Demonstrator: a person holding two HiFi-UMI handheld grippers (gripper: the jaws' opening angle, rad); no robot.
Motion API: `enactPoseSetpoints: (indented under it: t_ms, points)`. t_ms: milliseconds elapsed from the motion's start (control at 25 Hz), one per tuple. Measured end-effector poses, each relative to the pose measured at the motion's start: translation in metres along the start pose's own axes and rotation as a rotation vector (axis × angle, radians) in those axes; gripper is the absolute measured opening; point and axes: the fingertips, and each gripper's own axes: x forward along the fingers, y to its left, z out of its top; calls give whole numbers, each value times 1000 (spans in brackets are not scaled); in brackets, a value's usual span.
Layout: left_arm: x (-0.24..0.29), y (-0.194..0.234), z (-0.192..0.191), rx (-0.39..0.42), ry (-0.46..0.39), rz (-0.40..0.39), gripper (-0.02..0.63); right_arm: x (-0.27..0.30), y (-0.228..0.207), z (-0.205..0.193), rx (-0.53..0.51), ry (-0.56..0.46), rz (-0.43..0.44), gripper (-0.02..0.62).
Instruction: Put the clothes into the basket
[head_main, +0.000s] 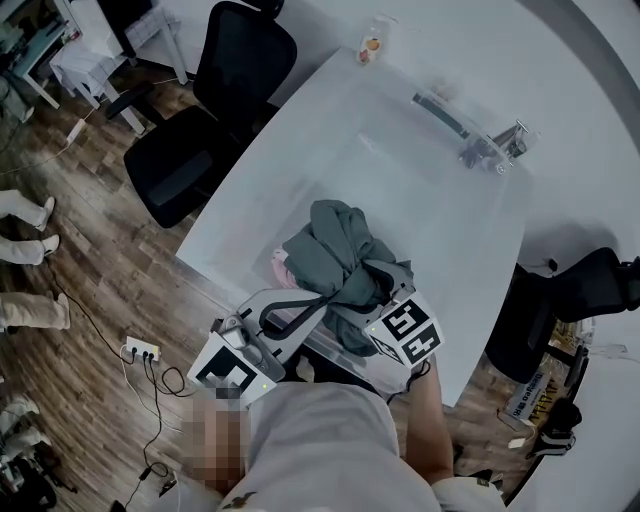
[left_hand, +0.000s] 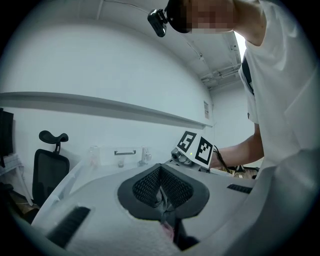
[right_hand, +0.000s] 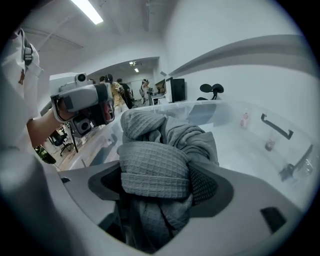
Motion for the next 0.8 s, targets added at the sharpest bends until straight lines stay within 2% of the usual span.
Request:
enactPoseSetpoints:
  t_ms: [160, 600, 800]
  points:
    - [-5, 1, -2, -6, 5, 18, 5, 15, 4, -14, -29, 81, 29, 364]
    - [-5, 1, -5, -16, 13, 36, 5, 30, 10, -45, -85, 217, 51, 364]
    - [-2, 2, -5, -19, 14, 34, 5, 32, 10, -43, -139, 229, 48, 360]
